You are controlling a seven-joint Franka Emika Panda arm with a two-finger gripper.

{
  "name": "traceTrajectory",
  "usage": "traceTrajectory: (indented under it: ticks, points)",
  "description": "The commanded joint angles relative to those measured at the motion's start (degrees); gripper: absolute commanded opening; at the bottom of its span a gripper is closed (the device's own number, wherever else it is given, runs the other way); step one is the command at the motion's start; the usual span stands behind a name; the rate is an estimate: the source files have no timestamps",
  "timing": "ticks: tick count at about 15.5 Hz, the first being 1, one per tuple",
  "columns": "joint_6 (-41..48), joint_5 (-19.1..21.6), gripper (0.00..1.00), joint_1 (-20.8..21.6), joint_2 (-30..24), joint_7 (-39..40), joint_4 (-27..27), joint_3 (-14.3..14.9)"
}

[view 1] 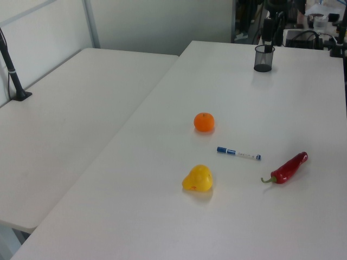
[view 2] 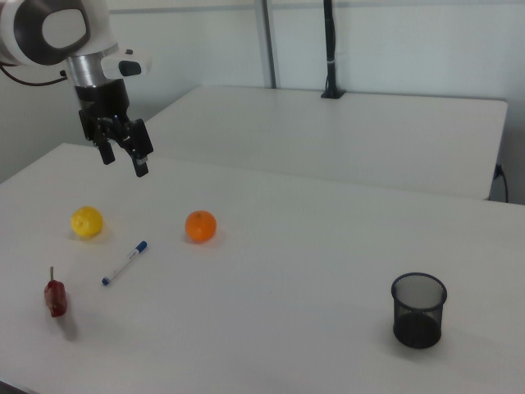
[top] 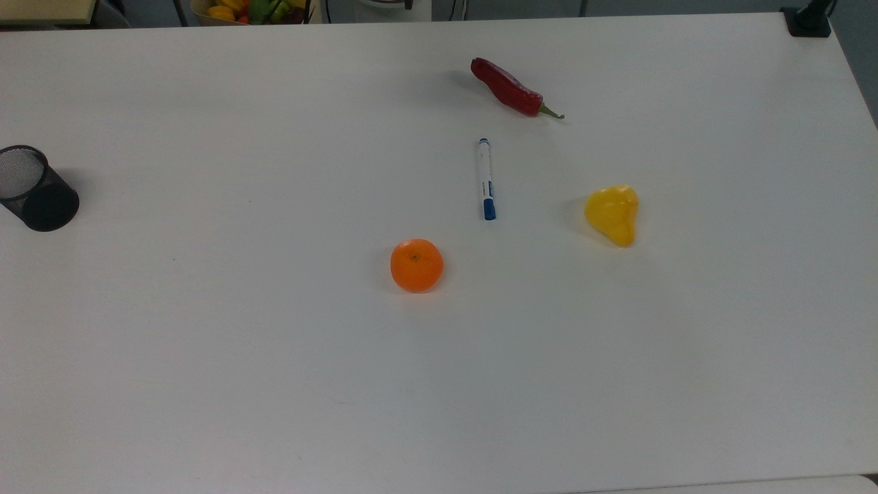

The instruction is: Take marker pen

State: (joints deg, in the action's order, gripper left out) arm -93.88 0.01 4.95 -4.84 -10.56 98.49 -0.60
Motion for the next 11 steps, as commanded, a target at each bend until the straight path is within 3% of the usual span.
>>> traceTrajectory:
  ticks: [1, 4, 6, 11]
  points:
    - [-3.49, 0.87, 1.00, 1.03, 0.87, 6.48, 0.21, 1.30]
    - [-5.96, 1.31, 1.00, -0.64, 2.19, 15.81, -0.84, 1.39]
    - [-5.96, 3.58, 1.00, -1.08, 2.37, 15.83, -1.99, 1.65]
    - [-6.05, 3.86, 1.00, -1.35, 2.90, 15.83, -2.08, 1.56]
